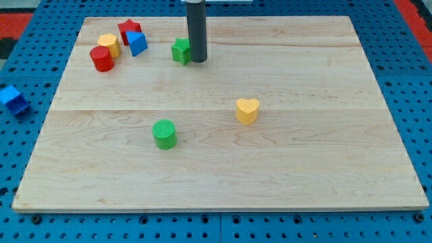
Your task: Push the yellow heart into green circle
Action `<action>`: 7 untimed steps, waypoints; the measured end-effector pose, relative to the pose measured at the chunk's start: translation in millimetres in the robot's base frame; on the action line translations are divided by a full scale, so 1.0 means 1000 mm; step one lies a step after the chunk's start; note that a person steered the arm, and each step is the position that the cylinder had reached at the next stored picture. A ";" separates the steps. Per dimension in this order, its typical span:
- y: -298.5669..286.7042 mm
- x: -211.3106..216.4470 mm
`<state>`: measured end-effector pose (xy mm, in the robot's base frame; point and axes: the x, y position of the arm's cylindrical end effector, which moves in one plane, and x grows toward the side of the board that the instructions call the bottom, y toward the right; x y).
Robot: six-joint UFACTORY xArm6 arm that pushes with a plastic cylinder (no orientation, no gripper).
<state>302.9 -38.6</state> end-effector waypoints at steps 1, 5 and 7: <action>-0.010 -0.026; -0.011 0.013; 0.115 0.127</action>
<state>430.3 75.9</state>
